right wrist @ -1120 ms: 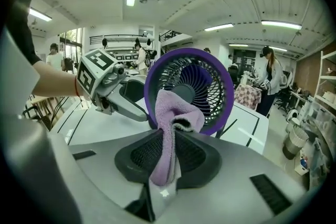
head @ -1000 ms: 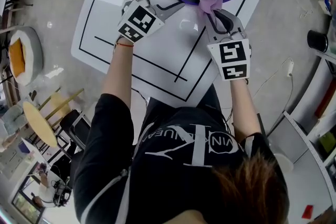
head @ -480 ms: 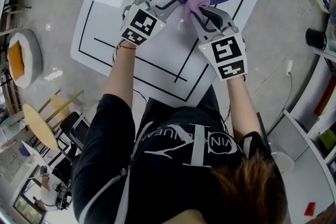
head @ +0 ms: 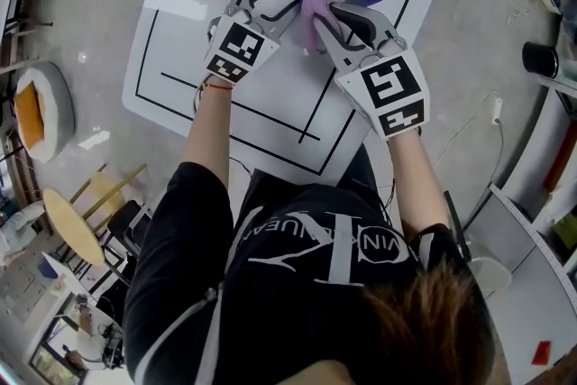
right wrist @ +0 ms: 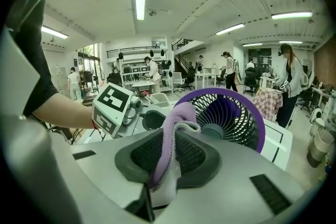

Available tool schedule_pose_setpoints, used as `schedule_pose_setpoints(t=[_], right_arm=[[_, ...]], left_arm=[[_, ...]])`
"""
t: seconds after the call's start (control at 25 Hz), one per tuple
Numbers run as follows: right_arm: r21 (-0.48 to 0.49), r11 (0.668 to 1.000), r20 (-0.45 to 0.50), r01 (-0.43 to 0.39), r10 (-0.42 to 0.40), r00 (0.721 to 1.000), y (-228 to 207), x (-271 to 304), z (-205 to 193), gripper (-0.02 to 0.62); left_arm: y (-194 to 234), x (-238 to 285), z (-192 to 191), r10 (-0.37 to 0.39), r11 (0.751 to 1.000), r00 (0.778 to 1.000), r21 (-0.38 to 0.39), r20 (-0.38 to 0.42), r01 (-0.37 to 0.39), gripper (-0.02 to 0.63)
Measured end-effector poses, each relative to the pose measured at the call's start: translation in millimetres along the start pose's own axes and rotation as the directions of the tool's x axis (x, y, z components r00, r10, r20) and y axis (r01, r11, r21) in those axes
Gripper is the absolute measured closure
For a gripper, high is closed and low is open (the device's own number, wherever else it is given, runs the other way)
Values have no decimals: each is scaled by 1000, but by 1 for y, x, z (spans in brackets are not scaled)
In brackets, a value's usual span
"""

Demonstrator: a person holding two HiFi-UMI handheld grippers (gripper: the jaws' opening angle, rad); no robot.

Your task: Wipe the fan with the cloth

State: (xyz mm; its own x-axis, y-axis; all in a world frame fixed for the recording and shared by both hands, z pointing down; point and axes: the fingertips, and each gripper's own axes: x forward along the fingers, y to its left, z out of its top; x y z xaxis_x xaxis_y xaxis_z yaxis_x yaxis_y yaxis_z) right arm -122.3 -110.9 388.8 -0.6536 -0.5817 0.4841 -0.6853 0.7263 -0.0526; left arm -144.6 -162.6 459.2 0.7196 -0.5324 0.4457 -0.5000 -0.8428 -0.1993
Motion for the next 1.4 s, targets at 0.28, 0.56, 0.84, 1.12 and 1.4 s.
schedule_pose_setpoints(t=[0.28, 0.56, 0.84, 1.12, 1.4], right_arm=[[35, 999, 61, 0, -2, 998, -8, -11, 14, 526], [80, 997, 116, 12, -22, 993, -17, -26, 24, 526], [134, 990, 142, 41, -60, 988, -36, -44, 18, 526], [178, 978, 135, 113, -138, 981, -55, -64, 6, 529], [90, 987, 164, 130, -144, 976, -52, -92, 24, 535]], left_arm=[[0, 0, -1, 2, 1000, 1000, -11, 5, -2, 434], [1, 0, -2, 6, 1000, 1000, -21, 7, -6, 439], [1, 1, -3, 10, 999, 1000, -33, 7, -10, 442], [0, 0, -4, 18, 999, 1000, -51, 3, -18, 445], [1, 0, -3, 35, 996, 999, -77, 8, -35, 451]])
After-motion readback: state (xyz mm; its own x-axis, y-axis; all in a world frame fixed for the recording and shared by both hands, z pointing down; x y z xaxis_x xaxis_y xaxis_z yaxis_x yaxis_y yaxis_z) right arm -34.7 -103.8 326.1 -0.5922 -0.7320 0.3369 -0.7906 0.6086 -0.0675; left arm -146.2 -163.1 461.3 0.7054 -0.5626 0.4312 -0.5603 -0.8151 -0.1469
